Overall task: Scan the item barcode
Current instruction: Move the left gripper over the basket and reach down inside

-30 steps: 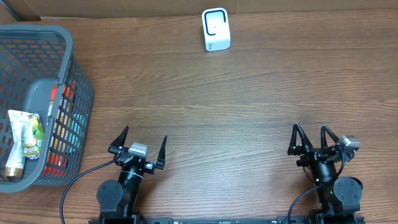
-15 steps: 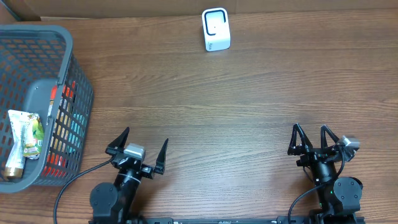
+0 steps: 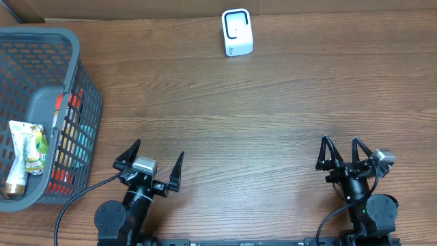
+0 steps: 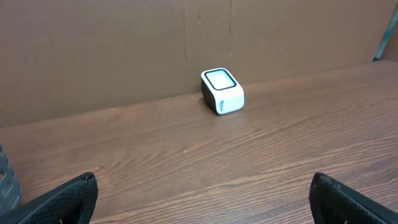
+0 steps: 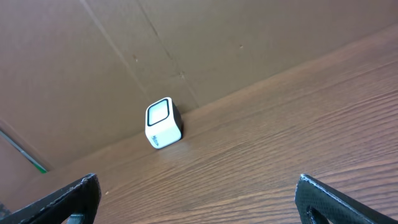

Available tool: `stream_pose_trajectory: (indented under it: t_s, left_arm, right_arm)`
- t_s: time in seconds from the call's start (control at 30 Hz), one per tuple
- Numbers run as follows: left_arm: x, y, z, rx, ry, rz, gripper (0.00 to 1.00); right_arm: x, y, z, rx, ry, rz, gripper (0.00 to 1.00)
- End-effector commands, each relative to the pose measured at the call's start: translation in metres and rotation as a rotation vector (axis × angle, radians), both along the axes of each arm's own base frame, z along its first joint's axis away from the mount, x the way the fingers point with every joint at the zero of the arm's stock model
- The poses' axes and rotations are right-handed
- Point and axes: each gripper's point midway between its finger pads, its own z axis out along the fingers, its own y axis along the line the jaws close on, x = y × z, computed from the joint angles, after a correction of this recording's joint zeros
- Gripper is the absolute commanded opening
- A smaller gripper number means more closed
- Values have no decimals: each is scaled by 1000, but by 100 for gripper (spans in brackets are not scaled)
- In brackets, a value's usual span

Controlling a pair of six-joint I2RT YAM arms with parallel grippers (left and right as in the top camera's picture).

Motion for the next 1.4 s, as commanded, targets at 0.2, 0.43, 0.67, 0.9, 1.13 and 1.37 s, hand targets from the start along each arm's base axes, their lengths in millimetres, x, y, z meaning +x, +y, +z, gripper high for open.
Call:
stream_pose_trajectory:
  t_s: [0.2, 0.43, 0.67, 0.9, 1.13, 1.37]
  left_arm:
    - [-3, -1, 25, -59, -31, -3, 100]
    - [6, -5, 47, -64, 56, -28, 100]
    - [27, -7, 87, -73, 247, -36, 100]
    - [34, -7, 131, -24, 462, -47, 99]
    - [31, -5, 176, 6, 605, -50, 99]
    - [49, -9, 167, -9, 648, -74, 99]
  right_arm:
    - [0, 2, -1, 0, -8, 10, 100]
    - [0, 2, -1, 0, -8, 10, 100]
    - [0, 2, -1, 0, -8, 10, 100]
    - [0, 2, -1, 0, -8, 10, 100]
    - [0, 2, -1, 0, -8, 10, 100]
    - [0, 2, -1, 0, -8, 10, 100]
